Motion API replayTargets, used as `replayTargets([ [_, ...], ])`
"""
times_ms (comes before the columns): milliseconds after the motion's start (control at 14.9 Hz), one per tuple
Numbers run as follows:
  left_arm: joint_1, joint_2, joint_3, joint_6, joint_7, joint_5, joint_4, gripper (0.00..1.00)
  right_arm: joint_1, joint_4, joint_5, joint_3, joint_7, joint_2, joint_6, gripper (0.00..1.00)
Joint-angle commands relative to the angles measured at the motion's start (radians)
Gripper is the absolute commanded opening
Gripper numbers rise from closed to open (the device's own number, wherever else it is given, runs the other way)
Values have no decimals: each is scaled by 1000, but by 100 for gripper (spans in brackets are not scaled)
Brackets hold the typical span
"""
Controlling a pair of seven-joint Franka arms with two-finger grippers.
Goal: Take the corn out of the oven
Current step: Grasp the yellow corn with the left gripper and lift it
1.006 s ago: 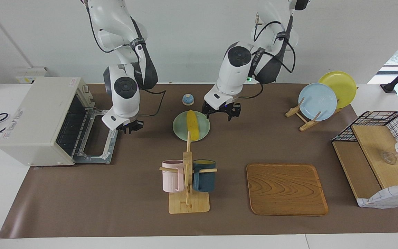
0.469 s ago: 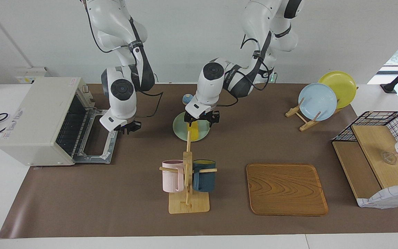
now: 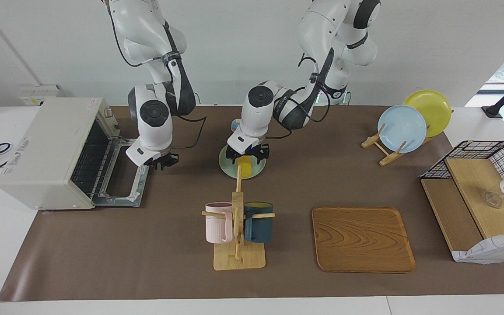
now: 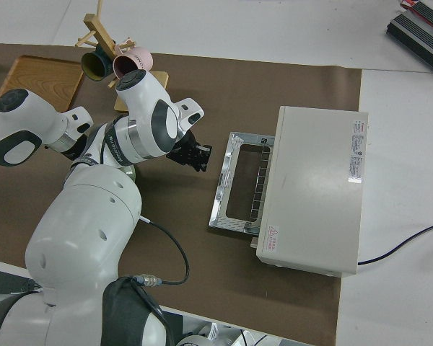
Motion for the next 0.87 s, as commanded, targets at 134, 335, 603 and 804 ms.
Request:
replayTargets([
  [134,-15,5,18,17,-9,-11,-6,100,-47,-64,-18,15,-29,9,103,3],
  [335,-16,20,19,25,-11,-9,-8,100,-53,-75,-18,14,-32,14,111,3],
  [603,-15,19,19,34,-9,-5,-26,100,-64,-87,-26,12,-57,20,111,3],
  [804,-16,17,19,37,-11,-5,-35,95,-99,-101,-78,14,-58,18,113,3],
])
